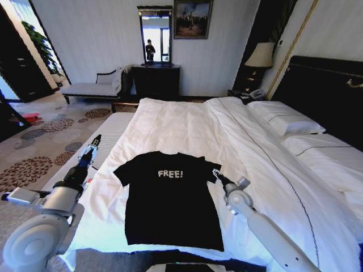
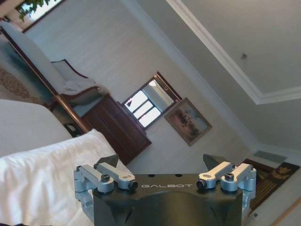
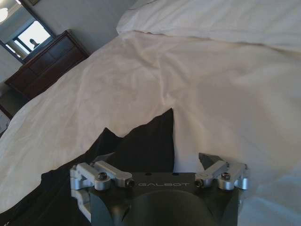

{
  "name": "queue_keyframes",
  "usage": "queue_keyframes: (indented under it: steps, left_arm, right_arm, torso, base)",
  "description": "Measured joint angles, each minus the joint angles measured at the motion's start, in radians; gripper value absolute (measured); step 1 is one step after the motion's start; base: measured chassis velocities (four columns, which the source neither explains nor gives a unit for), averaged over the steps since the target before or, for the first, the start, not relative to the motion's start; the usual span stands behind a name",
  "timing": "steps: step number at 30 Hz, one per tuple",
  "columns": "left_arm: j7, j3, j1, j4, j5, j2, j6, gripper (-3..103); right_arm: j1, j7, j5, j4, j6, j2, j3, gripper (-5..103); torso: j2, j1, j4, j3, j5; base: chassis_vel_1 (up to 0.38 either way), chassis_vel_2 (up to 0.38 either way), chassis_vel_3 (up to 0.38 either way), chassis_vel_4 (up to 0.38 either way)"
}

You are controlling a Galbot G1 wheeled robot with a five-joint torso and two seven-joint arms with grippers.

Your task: Fold the clothes on the bed.

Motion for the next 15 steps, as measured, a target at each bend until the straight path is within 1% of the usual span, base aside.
queue_keyframes:
  steps: [1, 2, 3, 6, 7, 9, 11, 15]
  left_arm:
    - [0.0, 0.0, 0.0, 0.0, 0.0, 0.0, 0.0, 100]
    - [-0.001, -0.01, 0.004, 0.0, -0.001, 0.001, 0.0, 100]
    - [-0.002, -0.018, 0.008, 0.0, -0.002, 0.001, 0.0, 100]
    - [-0.003, -0.038, 0.016, 0.001, -0.012, 0.003, 0.0, 100]
    - [-0.003, -0.038, 0.016, 0.001, -0.012, 0.003, 0.0, 100]
    - [-0.005, -0.051, 0.019, 0.001, -0.02, 0.002, 0.0, 100]
    - [-0.005, -0.053, 0.019, 0.001, -0.02, 0.001, 0.0, 100]
    - [-0.006, -0.052, 0.02, 0.001, -0.019, -0.009, 0.001, 100]
  right_arm:
    - [0.0, 0.0, 0.0, 0.0, 0.0, 0.0, 0.0, 97]
    - [0.006, -0.004, 0.0, -0.016, 0.0, 0.009, -0.004, 91]
    - [0.012, -0.007, -0.002, -0.03, 0.001, 0.015, -0.006, 91]
    - [0.027, -0.02, -0.008, -0.067, 0.008, 0.028, -0.01, 76]
    - [0.027, -0.02, -0.008, -0.067, 0.008, 0.028, -0.01, 76]
    - [0.035, -0.035, -0.012, -0.095, 0.016, 0.033, -0.012, 65]
    - [0.037, -0.041, -0.014, -0.103, 0.021, 0.035, -0.013, 65]
    - [0.042, -0.066, -0.019, -0.118, 0.042, 0.039, -0.013, 43]
  torso:
    - [0.0, 0.0, 0.0, 0.0, 0.0]
    - [0.0, 0.0, 0.0, 0.0, 0.0]
    - [0.0, 0.0, 0.0, 0.0, 0.0]
    - [0.0, 0.0, 0.0, 0.0, -0.0001]
    - [0.0, 0.0, 0.0, 0.0, -0.0001]
    - [0.0, 0.0, -0.0001, 0.0, 0.0]
    - [0.0, 0.0, -0.0002, 0.0, 0.0]
    - [0.0, 0.0, -0.0002, 0.0, 0.0]
  base:
    - [0.0, 0.0, 0.0, 0.0]
    - [0.0, 0.0, 0.0, 0.0]
    - [0.0, 0.0, 0.0, 0.0]
    - [0.0, 0.0, 0.0, 0.0]
    - [0.0, 0.0, 0.0, 0.0]
    - [0.0, 0.0, 0.0, 0.0]
    - [0.0, 0.0, 0.0, 0.0]
    - [0.0, 0.0, 0.0, 0.0]
